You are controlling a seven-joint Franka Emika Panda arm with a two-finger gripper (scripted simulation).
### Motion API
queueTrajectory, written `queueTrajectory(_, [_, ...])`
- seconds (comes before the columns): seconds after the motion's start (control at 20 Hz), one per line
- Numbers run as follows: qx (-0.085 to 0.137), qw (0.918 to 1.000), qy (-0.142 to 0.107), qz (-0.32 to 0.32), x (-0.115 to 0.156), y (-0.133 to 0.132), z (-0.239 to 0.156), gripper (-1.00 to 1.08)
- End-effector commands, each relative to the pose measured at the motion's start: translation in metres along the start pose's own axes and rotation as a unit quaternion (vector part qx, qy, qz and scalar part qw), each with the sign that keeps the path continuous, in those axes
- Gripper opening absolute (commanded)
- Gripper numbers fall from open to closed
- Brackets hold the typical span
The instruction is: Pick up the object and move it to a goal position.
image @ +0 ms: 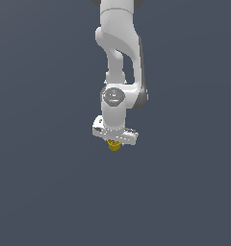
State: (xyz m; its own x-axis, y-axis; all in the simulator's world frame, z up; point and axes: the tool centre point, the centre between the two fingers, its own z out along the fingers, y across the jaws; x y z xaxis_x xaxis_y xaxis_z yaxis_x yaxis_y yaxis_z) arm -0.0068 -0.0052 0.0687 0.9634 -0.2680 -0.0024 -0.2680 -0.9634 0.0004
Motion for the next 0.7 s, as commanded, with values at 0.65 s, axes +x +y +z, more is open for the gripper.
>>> queueTrajectory(0.65, [0.001, 1.0000, 0.001, 0.000, -0.071, 0.082, -0.028, -1.00])
